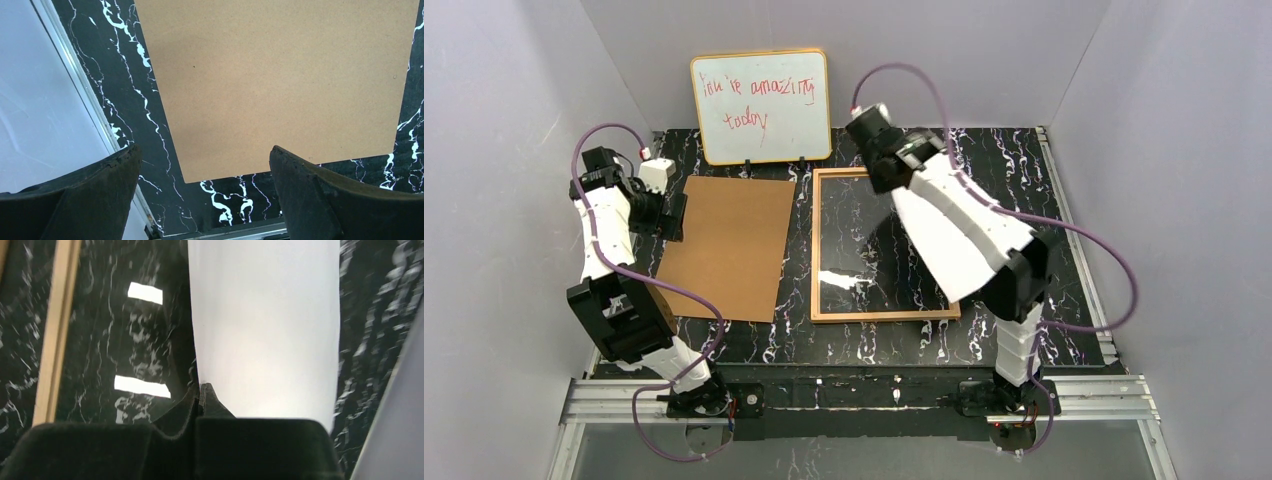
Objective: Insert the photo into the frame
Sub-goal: Turn over the photo from the photo frame.
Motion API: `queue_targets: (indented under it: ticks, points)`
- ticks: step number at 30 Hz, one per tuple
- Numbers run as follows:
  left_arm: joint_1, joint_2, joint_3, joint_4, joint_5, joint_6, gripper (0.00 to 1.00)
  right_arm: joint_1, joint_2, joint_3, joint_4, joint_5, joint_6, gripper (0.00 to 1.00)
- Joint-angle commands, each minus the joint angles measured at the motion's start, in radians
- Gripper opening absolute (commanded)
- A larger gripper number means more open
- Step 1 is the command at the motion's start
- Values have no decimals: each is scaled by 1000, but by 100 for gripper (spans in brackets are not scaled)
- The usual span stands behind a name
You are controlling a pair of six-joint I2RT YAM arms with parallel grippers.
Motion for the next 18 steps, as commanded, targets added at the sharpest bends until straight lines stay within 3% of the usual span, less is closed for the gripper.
queue_targets:
  ticks: [1,5,9,18]
  points:
    - [0,-48,-22,-21,8,13,98,5,-11,-180,105,-188,144,1]
    - [1,-56,-36,-12,8,17,98,-30,-58,-417,416,-506,304,1]
    - [1,-65,-50,-2,0,31,98,-81,-1,-476,524,-684,449,1]
    - [0,-68,-95,29,-16,49,98,-65,49,-457,600,-556,632,1]
